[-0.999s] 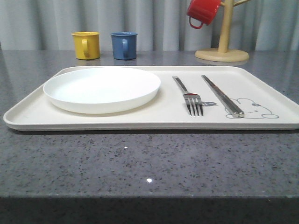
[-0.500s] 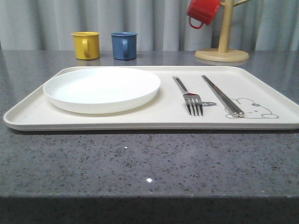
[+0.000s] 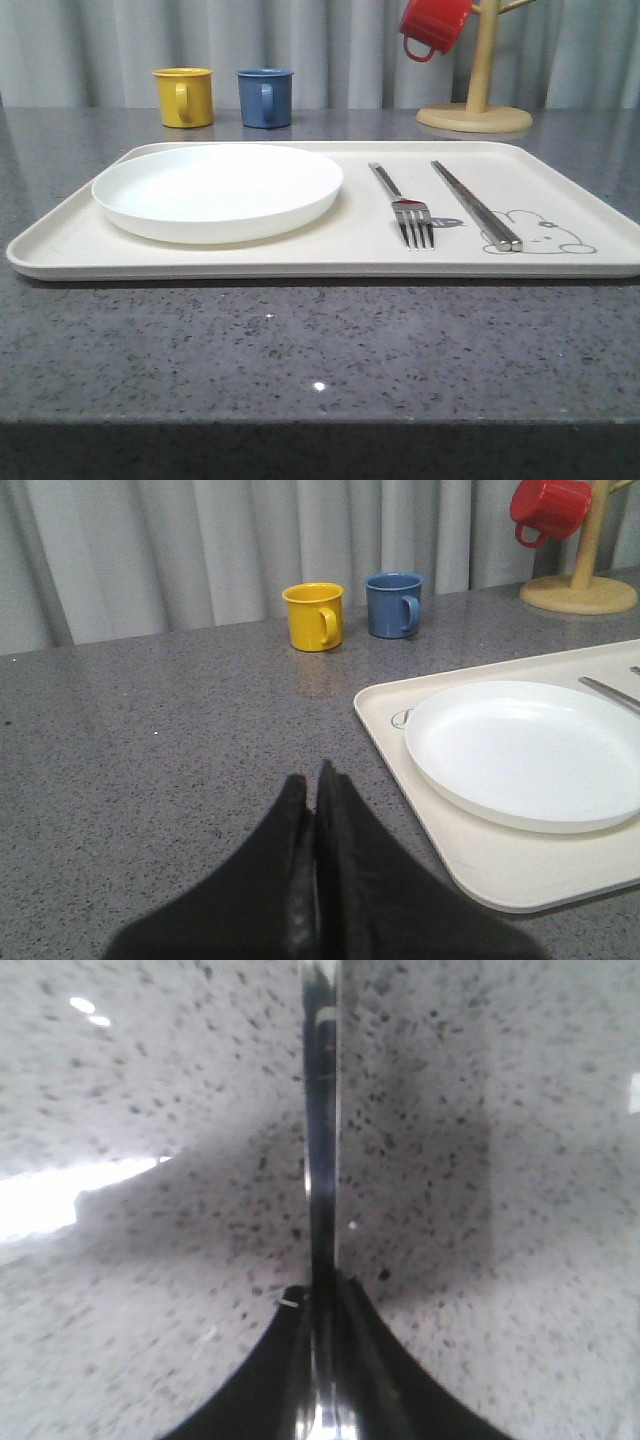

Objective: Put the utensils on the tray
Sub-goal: 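Grasp the silver spoon with the right gripper, then lower the spoon onto the tray beside the chopsticks and release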

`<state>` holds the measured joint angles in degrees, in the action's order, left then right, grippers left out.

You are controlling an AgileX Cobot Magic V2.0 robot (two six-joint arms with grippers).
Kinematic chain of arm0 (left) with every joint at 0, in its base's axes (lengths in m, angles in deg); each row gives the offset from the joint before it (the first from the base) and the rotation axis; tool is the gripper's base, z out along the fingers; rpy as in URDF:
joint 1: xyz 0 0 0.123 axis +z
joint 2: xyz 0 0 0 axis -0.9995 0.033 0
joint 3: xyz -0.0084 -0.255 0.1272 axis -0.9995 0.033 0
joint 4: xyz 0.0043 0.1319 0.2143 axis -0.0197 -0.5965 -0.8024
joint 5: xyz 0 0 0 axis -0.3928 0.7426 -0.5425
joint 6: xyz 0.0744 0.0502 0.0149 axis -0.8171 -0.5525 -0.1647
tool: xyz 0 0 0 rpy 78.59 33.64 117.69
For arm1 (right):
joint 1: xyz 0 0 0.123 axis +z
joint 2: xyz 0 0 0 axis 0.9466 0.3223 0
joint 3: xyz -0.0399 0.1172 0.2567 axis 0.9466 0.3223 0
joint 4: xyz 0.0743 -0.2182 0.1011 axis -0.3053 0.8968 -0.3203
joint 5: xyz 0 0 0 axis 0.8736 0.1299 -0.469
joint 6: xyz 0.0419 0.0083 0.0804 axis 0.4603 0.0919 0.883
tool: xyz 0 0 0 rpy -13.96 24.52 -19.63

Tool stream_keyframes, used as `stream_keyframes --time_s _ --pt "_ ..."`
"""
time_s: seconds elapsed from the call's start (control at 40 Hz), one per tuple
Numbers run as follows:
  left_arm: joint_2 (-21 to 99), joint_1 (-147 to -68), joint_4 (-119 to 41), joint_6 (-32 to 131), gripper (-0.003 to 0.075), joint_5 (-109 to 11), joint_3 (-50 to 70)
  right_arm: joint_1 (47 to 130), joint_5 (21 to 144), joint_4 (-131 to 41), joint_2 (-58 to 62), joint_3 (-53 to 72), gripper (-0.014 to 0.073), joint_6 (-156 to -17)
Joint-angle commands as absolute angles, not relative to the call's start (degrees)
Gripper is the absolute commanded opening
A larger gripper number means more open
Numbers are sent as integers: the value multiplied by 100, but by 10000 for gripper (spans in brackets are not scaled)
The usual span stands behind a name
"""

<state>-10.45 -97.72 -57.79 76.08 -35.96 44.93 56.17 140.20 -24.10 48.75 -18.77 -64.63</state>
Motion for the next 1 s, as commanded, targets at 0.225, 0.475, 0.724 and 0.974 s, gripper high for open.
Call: stream_keyframes --time_s 0.225,0.475,0.724,0.974 --pt "-973 -9762 -5710 7640 -18 -4016 4343 6497 14660 -2370 3611 -2086 23 -5557" --pt "-973 -9762 -5710 7640 -18 -4016 4343 8042 14660 -2624 3505 -2086 23 -4811" --pt "-973 -9762 -5710 7640 -18 -4016 4343 8833 14660 -2754 3917 -2050 25 -4342" --pt "-973 -9762 -5710 7640 -18 -4016 4343 8891 14660 -2811 4245 -1825 25 -4331"
